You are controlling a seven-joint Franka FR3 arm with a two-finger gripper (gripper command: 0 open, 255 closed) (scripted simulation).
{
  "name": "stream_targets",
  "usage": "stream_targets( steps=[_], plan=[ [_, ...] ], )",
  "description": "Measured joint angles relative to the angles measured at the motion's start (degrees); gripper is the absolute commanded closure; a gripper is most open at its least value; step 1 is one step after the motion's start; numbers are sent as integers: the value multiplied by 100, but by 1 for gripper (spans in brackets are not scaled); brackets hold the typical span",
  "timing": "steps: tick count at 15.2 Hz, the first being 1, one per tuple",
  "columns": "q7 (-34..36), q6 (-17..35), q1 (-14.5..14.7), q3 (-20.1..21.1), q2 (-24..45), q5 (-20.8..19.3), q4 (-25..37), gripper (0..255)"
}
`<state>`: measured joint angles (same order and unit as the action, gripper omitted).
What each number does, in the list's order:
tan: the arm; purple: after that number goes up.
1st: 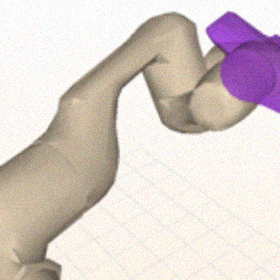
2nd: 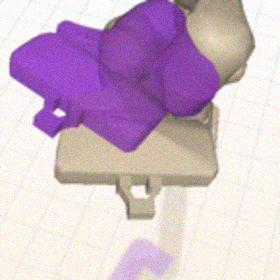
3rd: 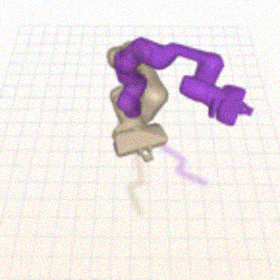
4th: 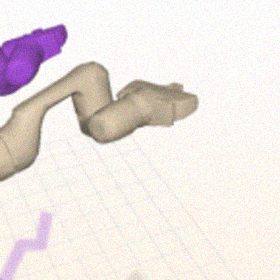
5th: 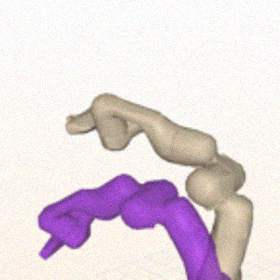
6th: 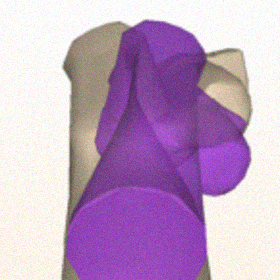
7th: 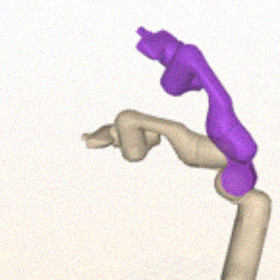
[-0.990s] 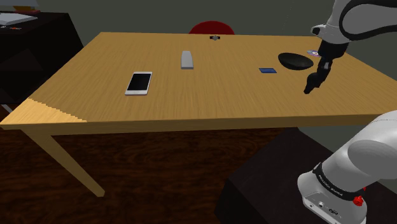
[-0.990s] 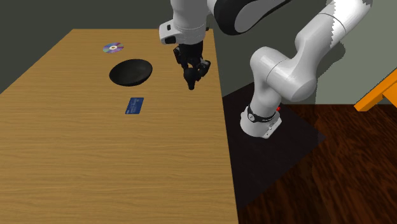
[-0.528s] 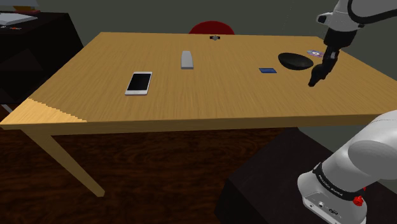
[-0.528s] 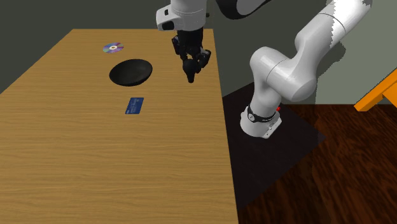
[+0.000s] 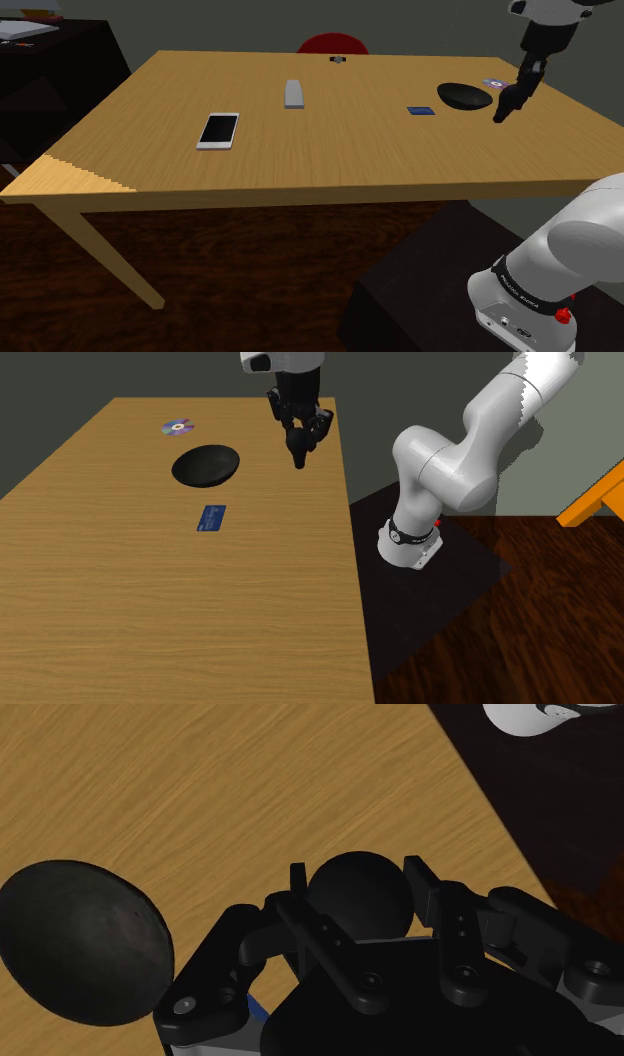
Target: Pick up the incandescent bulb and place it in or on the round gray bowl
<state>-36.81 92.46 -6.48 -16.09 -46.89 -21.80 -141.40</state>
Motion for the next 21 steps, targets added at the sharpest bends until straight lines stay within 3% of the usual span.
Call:
stream_targets(
  steps=[7, 15, 21],
  plan=[
    [-150, -293, 48, -19, 315, 55, 641, 255],
    [-834, 220, 204, -808, 2021, 81, 2040, 255],
    [-1563, 400, 293, -1425, 3538, 545, 3472, 255]
  ],
)
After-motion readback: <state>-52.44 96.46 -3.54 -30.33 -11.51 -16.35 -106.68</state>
